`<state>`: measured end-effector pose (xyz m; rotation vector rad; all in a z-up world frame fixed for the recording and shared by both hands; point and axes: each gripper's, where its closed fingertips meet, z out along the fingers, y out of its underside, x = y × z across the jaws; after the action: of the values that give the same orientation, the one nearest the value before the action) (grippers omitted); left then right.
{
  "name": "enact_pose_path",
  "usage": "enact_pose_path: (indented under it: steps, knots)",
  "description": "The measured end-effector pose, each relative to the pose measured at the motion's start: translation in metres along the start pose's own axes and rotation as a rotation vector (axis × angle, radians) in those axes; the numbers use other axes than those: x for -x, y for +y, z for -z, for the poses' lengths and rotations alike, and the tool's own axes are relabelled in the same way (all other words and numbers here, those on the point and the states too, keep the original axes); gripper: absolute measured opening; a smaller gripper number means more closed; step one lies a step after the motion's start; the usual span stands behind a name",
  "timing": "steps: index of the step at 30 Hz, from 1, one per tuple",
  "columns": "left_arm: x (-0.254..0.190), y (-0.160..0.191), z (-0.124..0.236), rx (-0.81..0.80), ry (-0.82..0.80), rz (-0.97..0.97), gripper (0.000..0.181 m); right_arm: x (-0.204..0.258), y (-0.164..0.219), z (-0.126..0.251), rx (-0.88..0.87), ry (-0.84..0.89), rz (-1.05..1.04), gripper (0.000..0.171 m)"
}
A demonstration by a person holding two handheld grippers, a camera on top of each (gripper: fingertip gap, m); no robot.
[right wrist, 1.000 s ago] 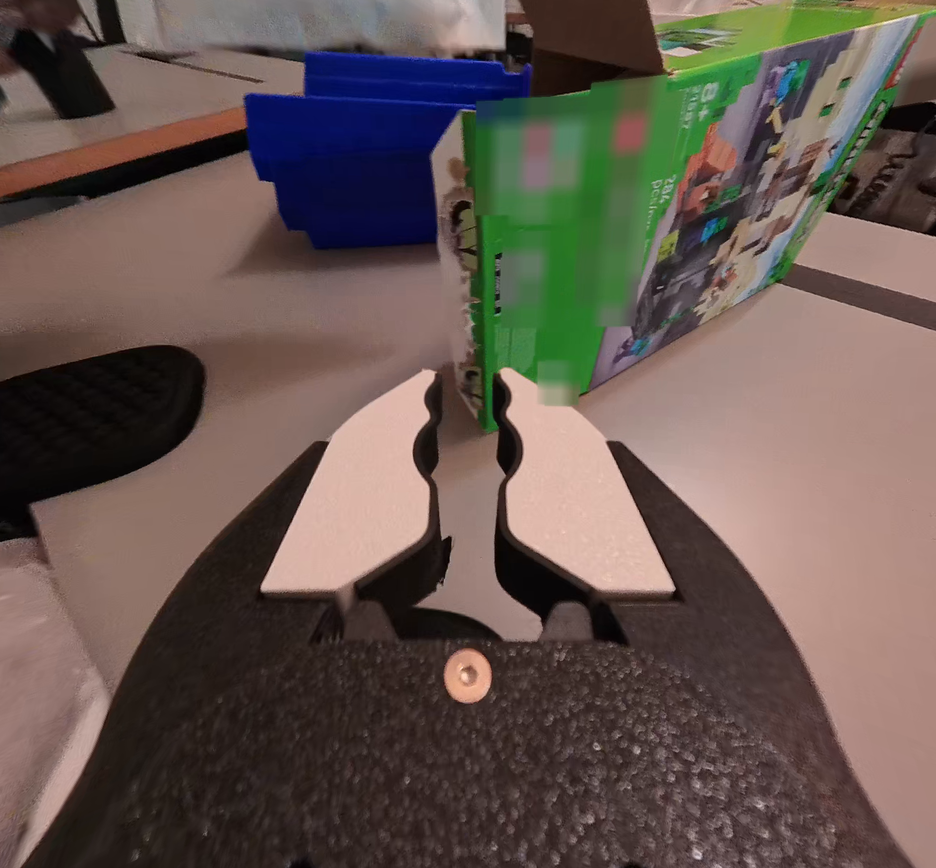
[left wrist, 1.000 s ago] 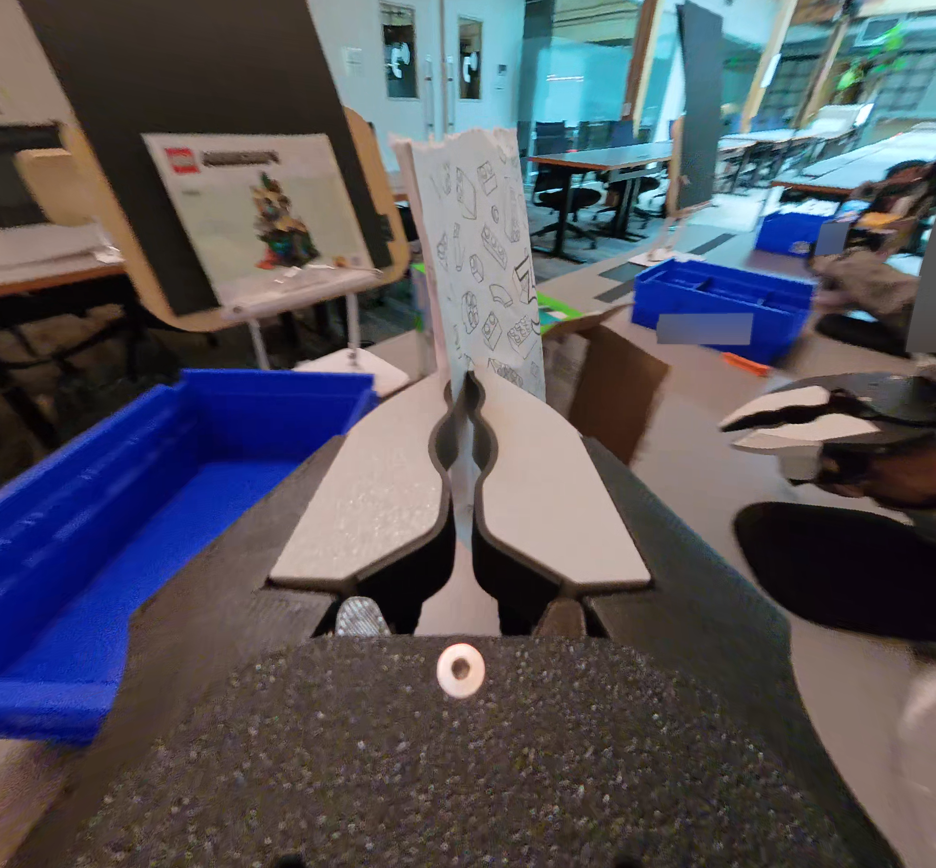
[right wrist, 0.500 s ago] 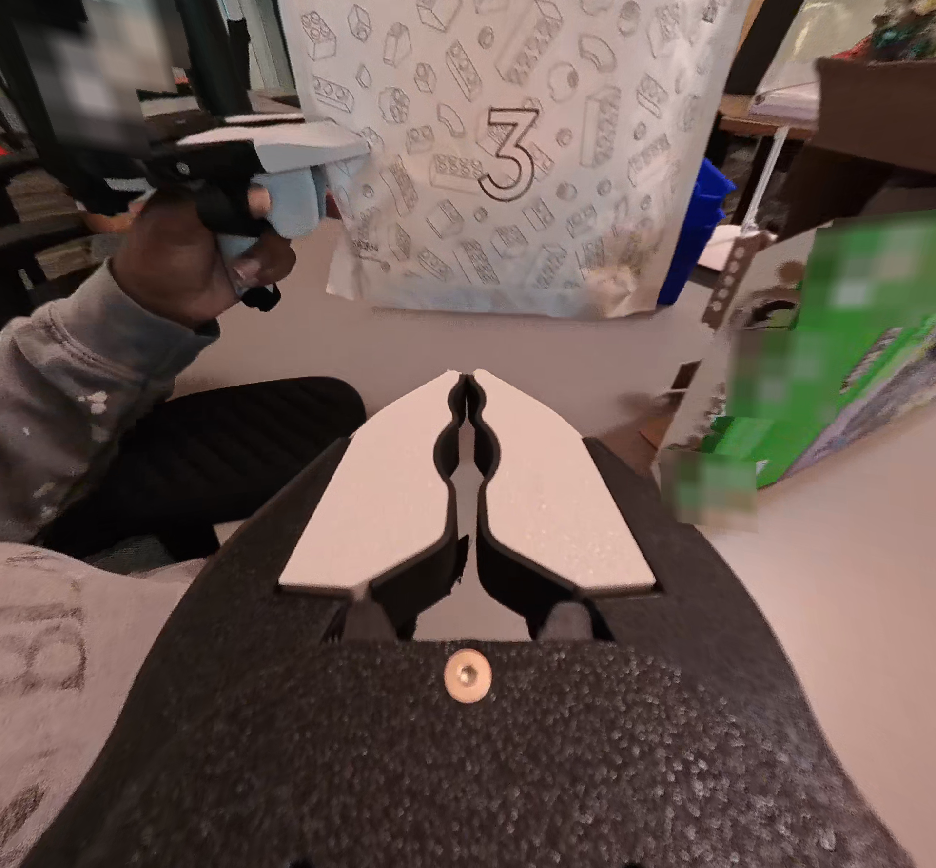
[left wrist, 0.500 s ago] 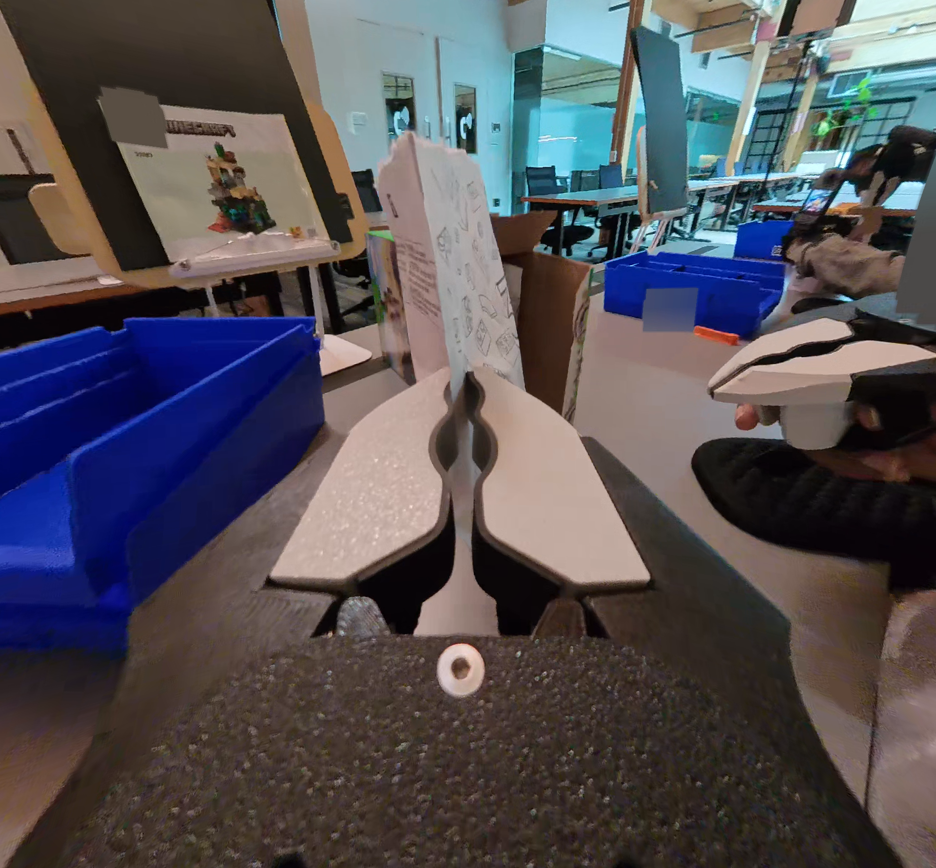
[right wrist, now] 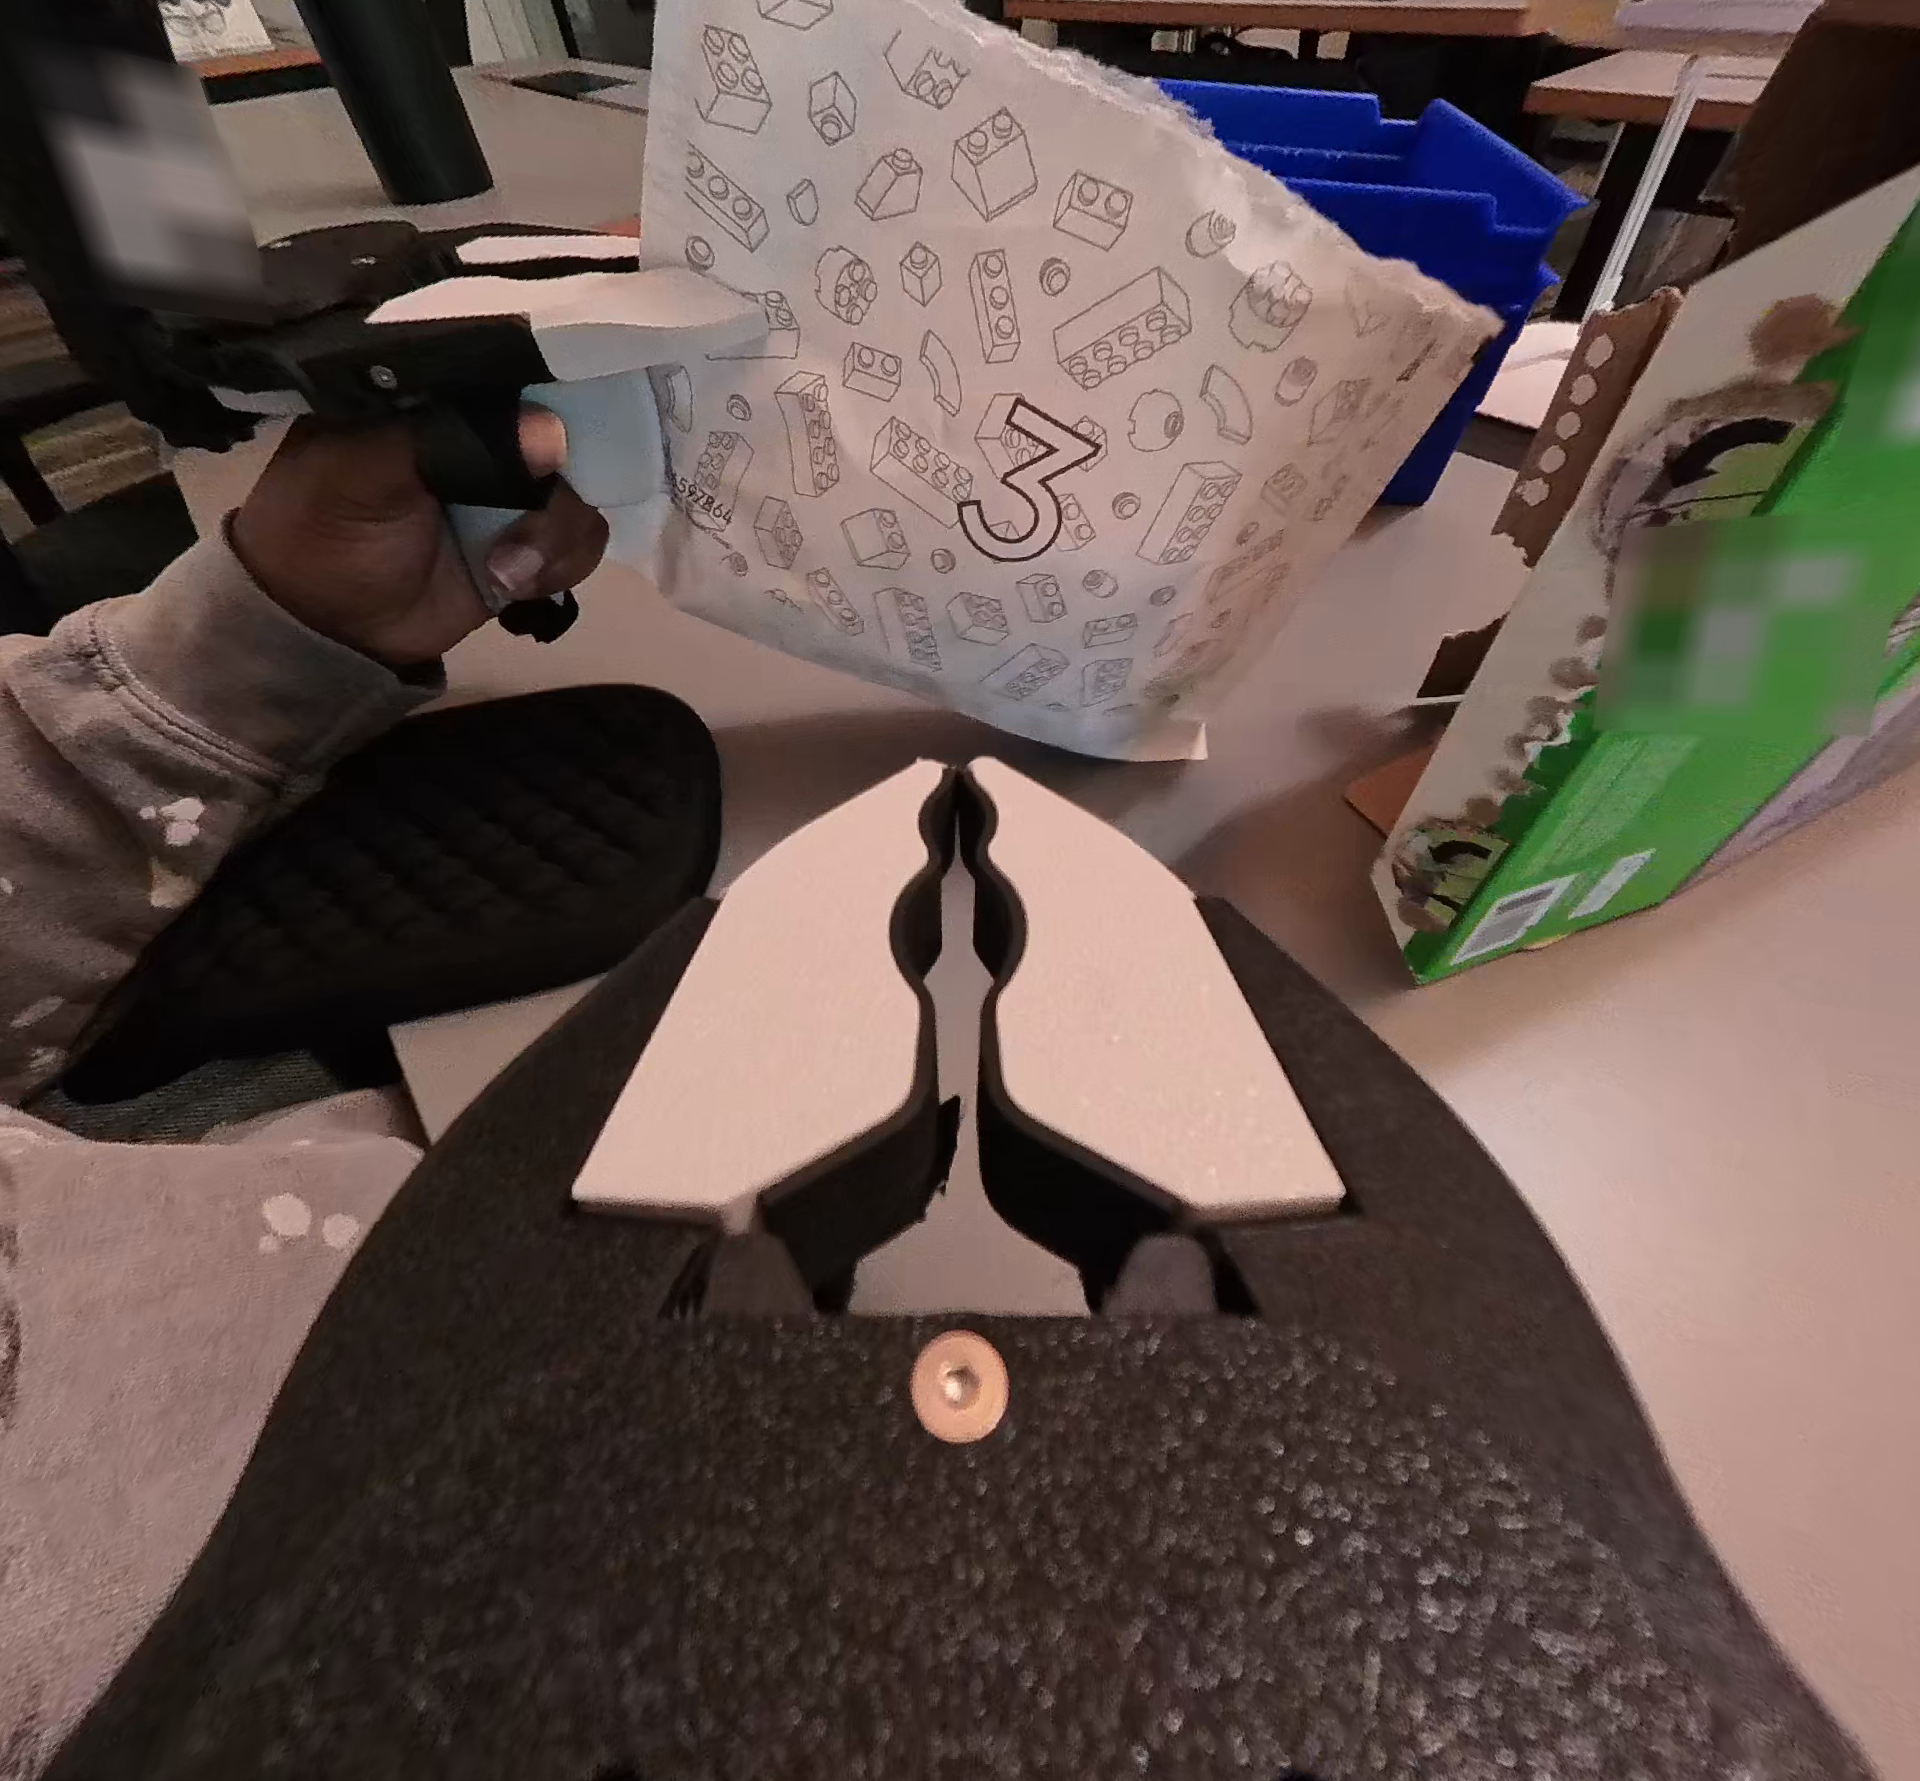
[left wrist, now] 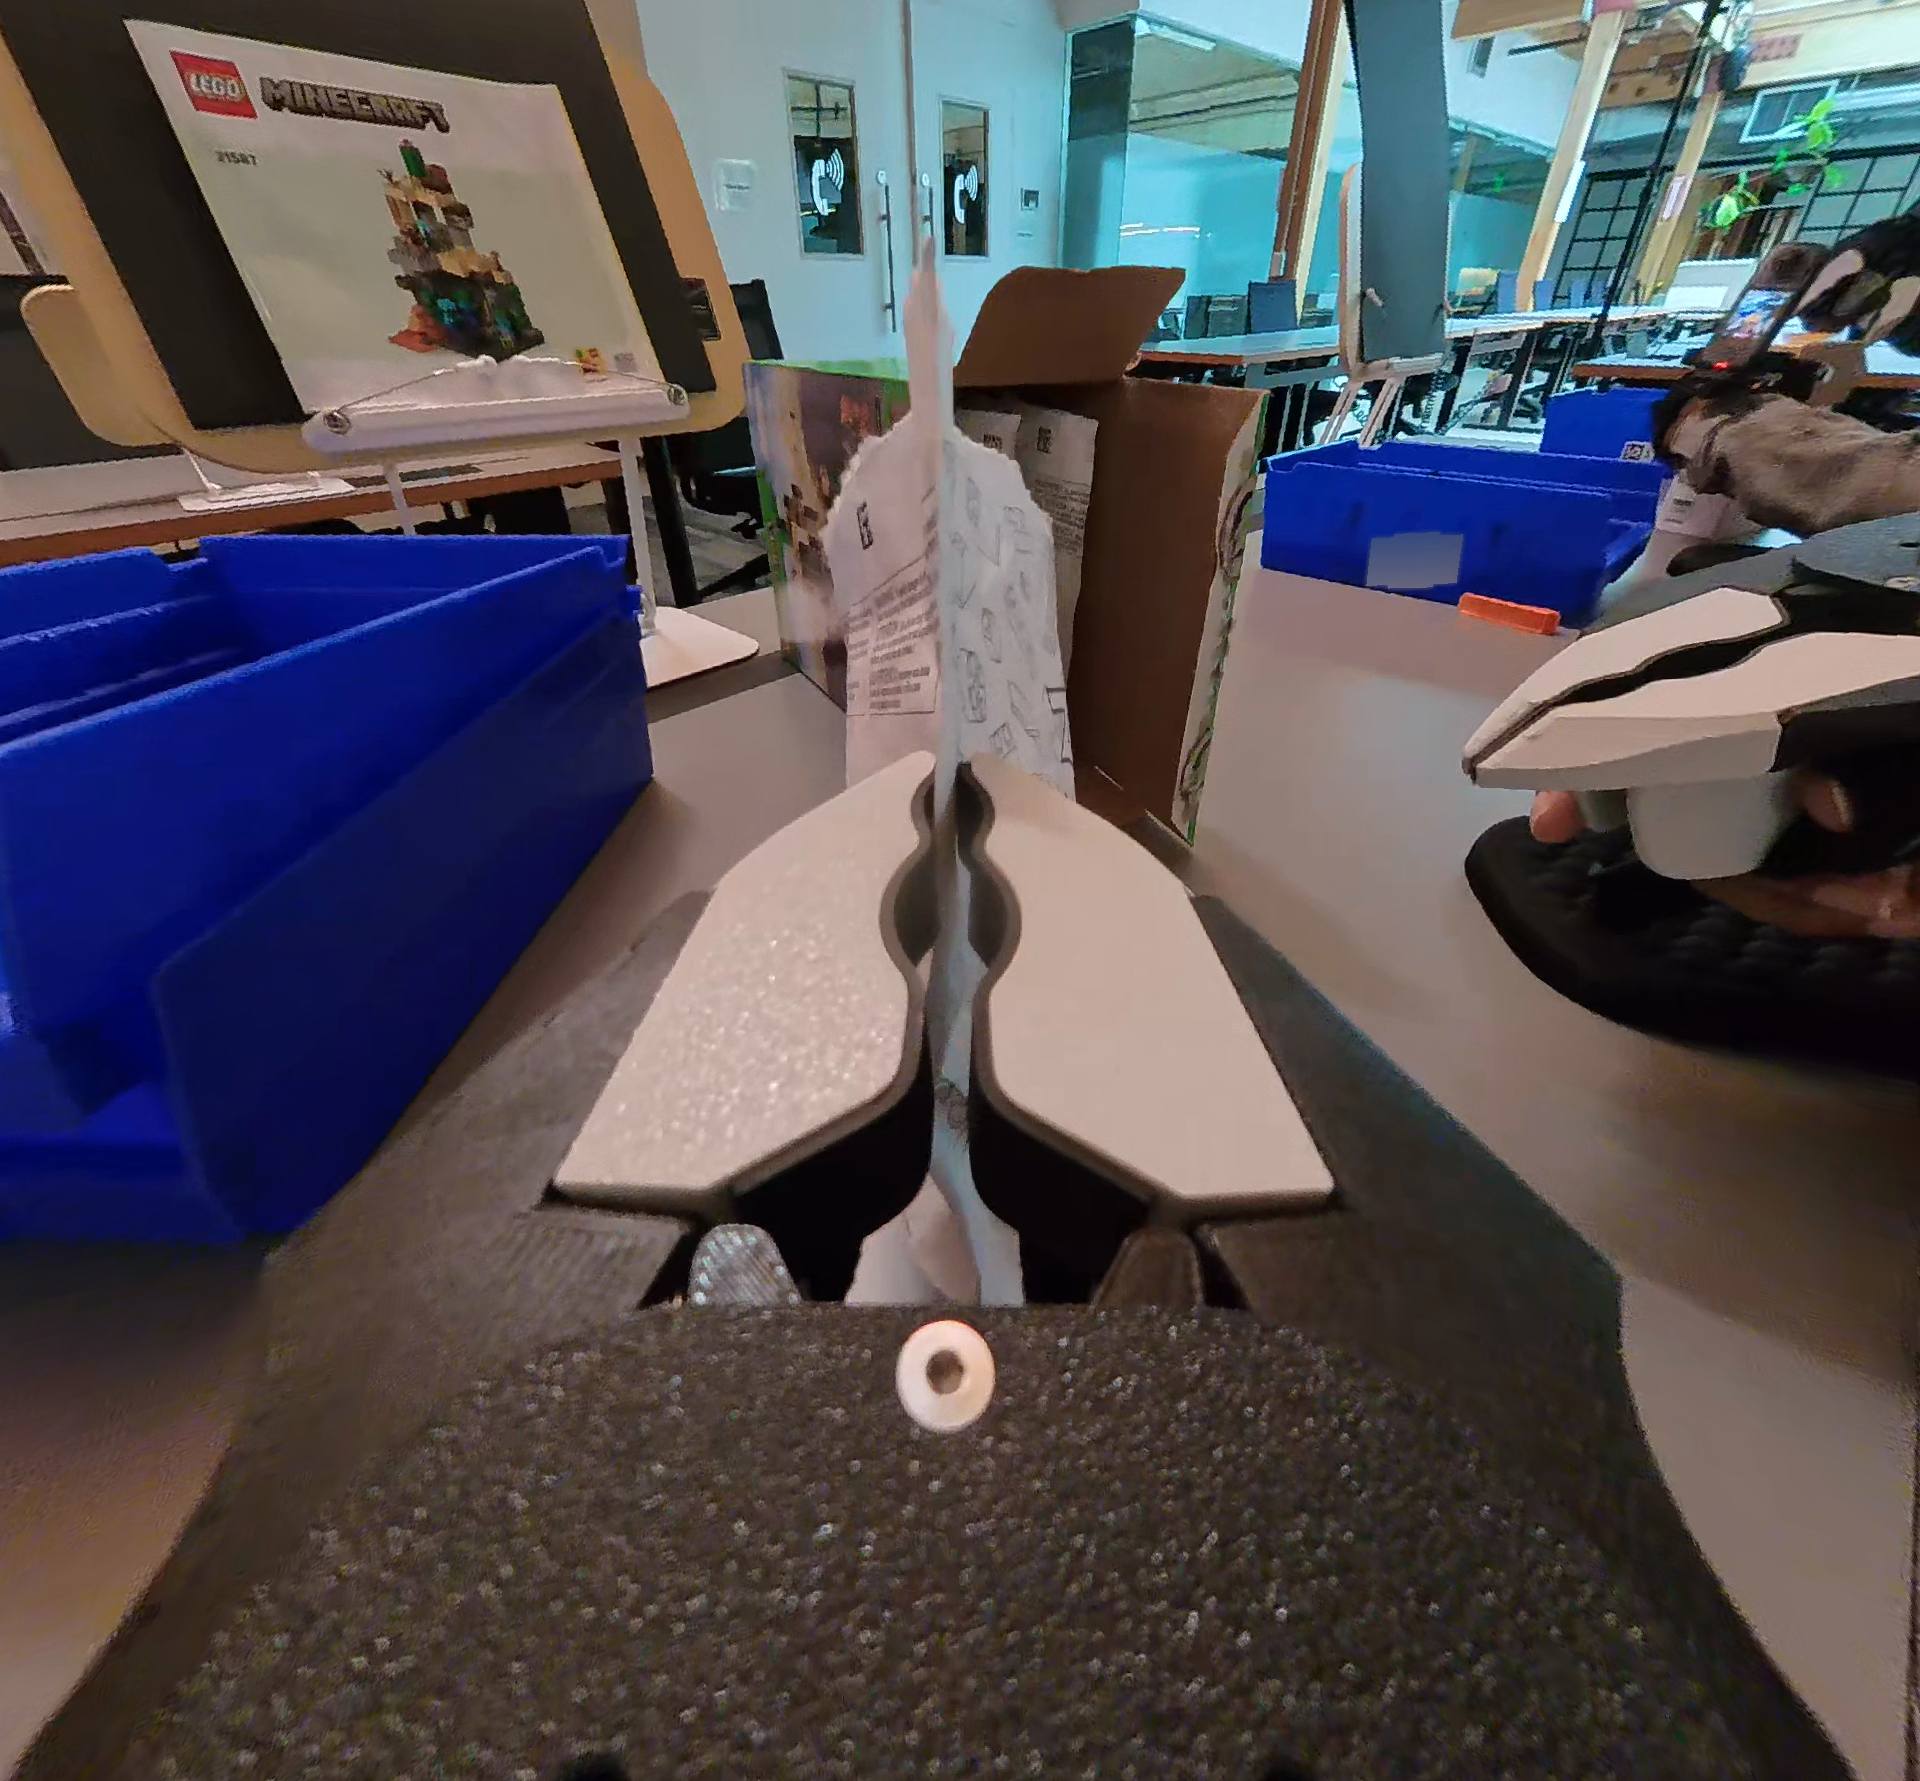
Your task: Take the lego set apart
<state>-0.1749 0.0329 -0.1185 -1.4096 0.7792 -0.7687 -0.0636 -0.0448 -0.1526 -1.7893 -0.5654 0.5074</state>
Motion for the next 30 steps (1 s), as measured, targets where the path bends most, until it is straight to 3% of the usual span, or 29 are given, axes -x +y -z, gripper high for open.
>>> enact_pose_path:
  steps: [5, 11, 16, 19, 21, 22, 25, 30]
  knots:
    - [-0.001, 0.012, -0.004, 0.026, 0.014, -0.003, 0.001, -0.001, 0.005, 0.0, -0.002, -0.019, -0.004, 0.0]
    - [-0.009, 0.031, -0.012, 0.118, 0.063, 0.021, 0.032, 0.003, 0.008, 0.0, 0.006, -0.049, -0.004, 0.0]
    - [-0.004, 0.049, -0.012, 0.225, 0.031, -0.016, 0.027, -0.005, 0.003, 0.005, 0.003, -0.021, 0.052, 0.0]
    - [-0.001, 0.057, -0.005, 0.286, 0.028, -0.063, 0.025, -0.036, -0.008, 0.017, 0.024, 0.089, 0.126, 0.003]
    - [0.0, 0.058, -0.001, 0.308, 0.027, -0.099, 0.009, -0.065, -0.015, 0.026, 0.066, 0.171, 0.172, 0.015]
    - [-0.001, 0.059, 0.0, 0.32, 0.035, -0.117, 0.0, -0.079, -0.021, 0.031, 0.067, 0.205, 0.188, 0.022]
    - [0.002, 0.049, -0.004, 0.297, -0.035, -0.198, 0.001, -0.117, -0.048, 0.04, 0.049, 0.266, 0.203, 0.031]
    - [-0.008, 0.031, -0.02, 0.302, -0.022, -0.122, 0.001, -0.159, -0.118, 0.032, 0.007, 0.34, 0.377, 0.032]
